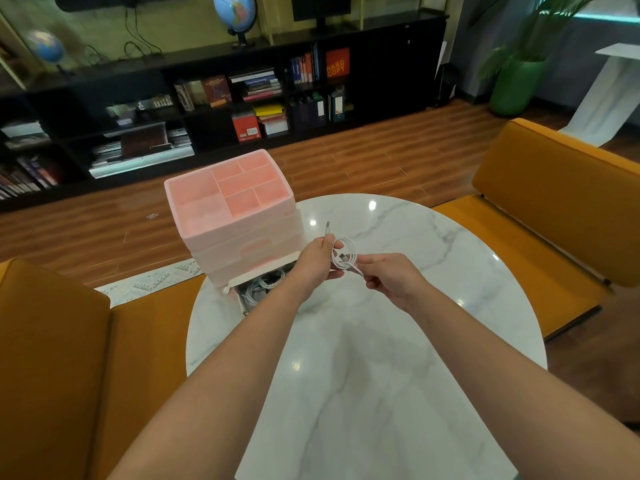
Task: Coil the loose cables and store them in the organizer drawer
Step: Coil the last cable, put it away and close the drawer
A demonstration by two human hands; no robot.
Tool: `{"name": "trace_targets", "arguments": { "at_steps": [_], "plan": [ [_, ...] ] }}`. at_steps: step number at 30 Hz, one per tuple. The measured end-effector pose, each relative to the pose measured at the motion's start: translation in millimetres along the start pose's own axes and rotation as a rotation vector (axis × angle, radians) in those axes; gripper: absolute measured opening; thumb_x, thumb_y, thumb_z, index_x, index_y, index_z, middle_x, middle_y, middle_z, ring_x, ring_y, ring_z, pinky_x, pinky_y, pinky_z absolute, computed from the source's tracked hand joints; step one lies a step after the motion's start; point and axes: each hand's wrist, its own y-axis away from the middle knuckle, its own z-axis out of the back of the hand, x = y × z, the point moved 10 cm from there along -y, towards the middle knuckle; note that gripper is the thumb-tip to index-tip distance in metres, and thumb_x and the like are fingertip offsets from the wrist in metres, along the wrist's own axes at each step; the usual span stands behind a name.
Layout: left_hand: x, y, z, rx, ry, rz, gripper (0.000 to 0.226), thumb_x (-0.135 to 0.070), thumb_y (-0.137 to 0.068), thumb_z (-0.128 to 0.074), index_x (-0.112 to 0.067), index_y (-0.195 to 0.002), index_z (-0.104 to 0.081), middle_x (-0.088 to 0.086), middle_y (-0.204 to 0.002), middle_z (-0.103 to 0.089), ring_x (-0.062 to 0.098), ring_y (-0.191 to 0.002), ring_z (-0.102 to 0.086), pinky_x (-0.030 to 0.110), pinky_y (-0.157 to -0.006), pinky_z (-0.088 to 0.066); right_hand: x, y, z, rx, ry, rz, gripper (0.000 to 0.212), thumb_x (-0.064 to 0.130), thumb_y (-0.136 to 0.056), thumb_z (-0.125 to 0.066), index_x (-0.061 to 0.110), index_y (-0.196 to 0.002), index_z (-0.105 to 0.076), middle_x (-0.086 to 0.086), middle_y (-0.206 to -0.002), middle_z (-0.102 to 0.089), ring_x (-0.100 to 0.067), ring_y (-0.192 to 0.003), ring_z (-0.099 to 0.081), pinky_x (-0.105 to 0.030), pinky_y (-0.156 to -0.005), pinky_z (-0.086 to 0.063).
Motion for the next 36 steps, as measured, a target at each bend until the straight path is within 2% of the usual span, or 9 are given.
{"name": "trace_targets", "arguments": {
  "at_steps": [4, 7, 12, 15, 18, 20, 24, 29, 36],
  "plan": [
    [5, 2, -6, 0.026, -0.053, 0.062, 0.038, -0.032, -0.105, -0.026, -0.011, -0.107, -0.057, 0.006, -0.090, -0.060, 0.014, -0.075, -0.057, 0.021, -0.058, -0.053, 8, 1, -7, 0.066, -0.089, 0.009, 0.033, -0.001, -0.087, -0.064, 0.009, -0.118, -0.060, -0.014, -0.093, -0.065, -0.016, -0.075, -0.055, -0.024, -0.066, -0.048],
    [4, 2, -11, 0.029, -0.124, 0.067, 0.037, -0.025, -0.105, -0.027, -0.013, -0.086, -0.057, 0.010, -0.092, -0.052, 0.016, -0.073, -0.048, 0.021, -0.054, -0.051, 9, 2, -8, 0.094, -0.177, -0.002, 0.037, -0.004, -0.089, -0.060, 0.010, -0.120, -0.045, -0.016, -0.099, -0.069, -0.021, -0.085, -0.060, -0.028, -0.073, -0.050],
    [7, 2, -15, 0.043, -0.139, 0.072, 0.037, -0.030, -0.106, -0.027, -0.011, -0.095, -0.057, 0.008, -0.092, -0.050, 0.015, -0.072, -0.045, 0.021, -0.054, -0.052, 15, 7, -18, 0.220, -0.057, 0.052, 0.046, -0.008, -0.093, -0.046, 0.021, -0.129, -0.055, -0.009, -0.102, -0.070, -0.015, -0.084, -0.054, -0.027, -0.069, -0.035],
    [12, 0, -14, 0.051, -0.131, 0.097, 0.036, -0.030, -0.105, -0.030, -0.011, -0.096, -0.058, 0.005, -0.086, -0.050, 0.015, -0.069, -0.045, 0.022, -0.054, -0.053, 15, 6, -20, 0.233, -0.093, 0.046, 0.051, -0.013, -0.087, -0.037, 0.013, -0.121, -0.065, -0.008, -0.096, -0.067, -0.014, -0.078, -0.053, -0.026, -0.067, -0.037],
    [11, 0, -13, 0.038, -0.136, 0.098, 0.032, -0.025, -0.104, -0.031, -0.009, -0.097, -0.058, 0.005, -0.084, -0.048, 0.014, -0.068, -0.044, 0.021, -0.050, -0.052, 15, 6, -20, 0.215, -0.206, 0.018, 0.027, -0.002, -0.090, -0.047, 0.006, -0.104, -0.069, -0.004, -0.083, -0.064, -0.012, -0.067, -0.050, -0.026, -0.068, -0.043],
    [8, 0, -13, 0.033, -0.146, 0.091, 0.030, -0.024, -0.105, -0.030, -0.007, -0.104, -0.055, 0.005, -0.087, -0.047, 0.014, -0.070, -0.045, 0.020, -0.049, -0.051, 14, 6, -16, 0.177, -0.138, 0.042, 0.017, 0.010, -0.090, -0.063, 0.006, -0.105, -0.070, -0.005, -0.087, -0.068, -0.012, -0.073, -0.059, -0.024, -0.071, -0.049],
    [8, -3, -10, 0.013, -0.220, 0.069, 0.020, -0.016, -0.104, -0.034, -0.006, -0.101, -0.051, 0.007, -0.098, -0.047, 0.017, -0.076, -0.047, 0.022, -0.048, -0.050, 13, 4, 7, -0.048, -0.122, 0.099, 0.024, 0.019, -0.084, -0.075, 0.010, -0.106, -0.072, -0.006, -0.101, -0.071, -0.018, -0.089, -0.062, -0.026, -0.072, -0.055],
    [18, -7, -6, 0.008, -0.281, 0.070, 0.016, -0.003, -0.099, -0.043, -0.011, -0.087, -0.049, 0.008, -0.103, -0.048, 0.015, -0.074, -0.048, 0.019, -0.038, -0.046, 15, 4, 15, -0.052, -0.257, 0.113, 0.023, 0.018, -0.096, -0.059, -0.001, -0.109, -0.066, -0.007, -0.100, -0.071, -0.015, -0.076, -0.061, -0.026, -0.070, -0.056],
    [11, -4, 8, -0.053, -0.043, 0.115, 0.021, -0.013, -0.102, -0.035, -0.008, -0.088, -0.051, 0.009, -0.088, -0.052, 0.019, -0.076, -0.054, 0.030, -0.060, -0.056, 22, 1, 14, -0.007, -0.384, 0.109, 0.019, 0.006, -0.099, -0.050, 0.001, -0.085, -0.061, -0.007, -0.074, -0.055, -0.017, -0.066, -0.055, -0.029, -0.070, -0.055]
  ]
}}
